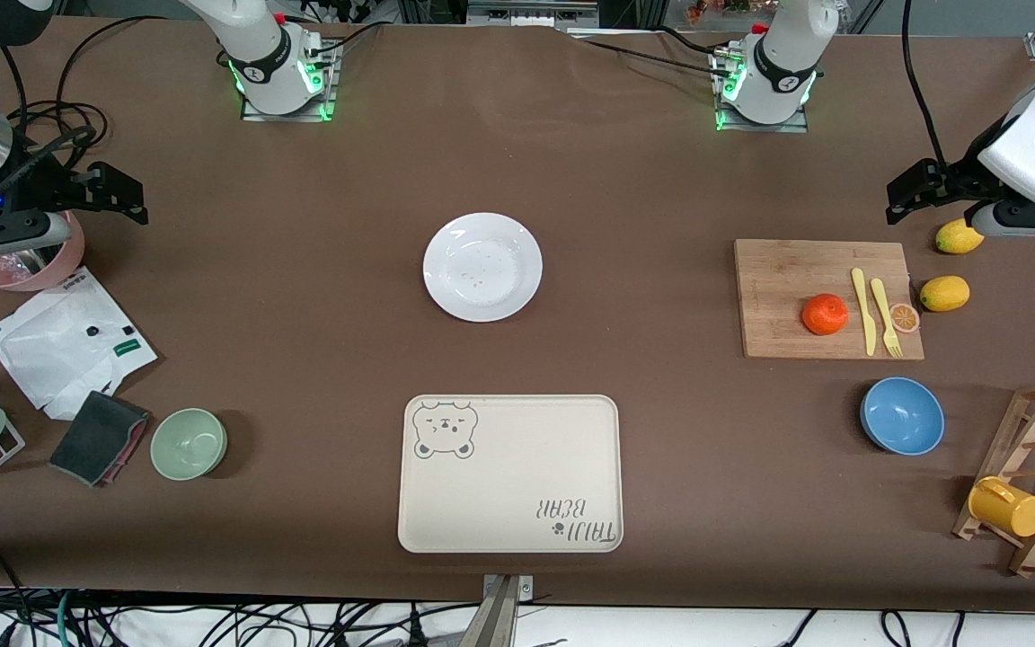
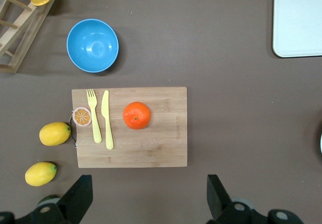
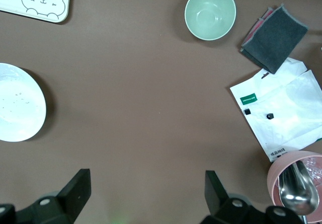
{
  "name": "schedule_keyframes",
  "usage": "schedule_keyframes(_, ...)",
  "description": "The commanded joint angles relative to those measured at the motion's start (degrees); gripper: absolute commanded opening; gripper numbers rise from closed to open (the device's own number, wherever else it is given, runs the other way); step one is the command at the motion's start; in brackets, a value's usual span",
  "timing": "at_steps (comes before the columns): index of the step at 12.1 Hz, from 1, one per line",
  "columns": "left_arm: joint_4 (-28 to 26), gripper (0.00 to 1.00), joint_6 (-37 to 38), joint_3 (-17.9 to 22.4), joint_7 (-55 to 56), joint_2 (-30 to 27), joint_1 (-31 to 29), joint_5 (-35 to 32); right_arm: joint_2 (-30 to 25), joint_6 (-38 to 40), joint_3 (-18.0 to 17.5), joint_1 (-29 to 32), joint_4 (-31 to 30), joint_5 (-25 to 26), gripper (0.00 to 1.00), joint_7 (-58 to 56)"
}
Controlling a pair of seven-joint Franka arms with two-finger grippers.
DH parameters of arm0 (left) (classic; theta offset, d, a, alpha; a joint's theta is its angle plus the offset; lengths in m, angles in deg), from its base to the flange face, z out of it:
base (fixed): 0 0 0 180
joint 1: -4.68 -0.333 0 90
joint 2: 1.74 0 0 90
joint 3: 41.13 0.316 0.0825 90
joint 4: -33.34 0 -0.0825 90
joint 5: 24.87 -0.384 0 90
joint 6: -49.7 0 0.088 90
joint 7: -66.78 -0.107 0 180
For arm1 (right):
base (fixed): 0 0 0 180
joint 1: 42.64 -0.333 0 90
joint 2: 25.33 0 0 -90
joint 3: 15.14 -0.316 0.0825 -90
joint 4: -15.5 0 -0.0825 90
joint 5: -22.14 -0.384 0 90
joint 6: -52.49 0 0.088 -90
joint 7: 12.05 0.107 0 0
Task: Place orange and plate with both arms
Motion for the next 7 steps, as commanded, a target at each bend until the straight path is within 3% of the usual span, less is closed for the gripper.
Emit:
schedule_keyframes(1,0.12,1.0,-0.48,0.27,0.04,-0.13,-0.01,1.24,0.59,0.44,-0.38,0.57,1.47,0.49,1.0,0.59)
schedule_keyframes(7,0.12,1.0,-0.13,0.27,0.04,-0.13,-0.01,1.15,0.68,0.62,-0.29,0.57,1.38,0.49,1.0,0.59)
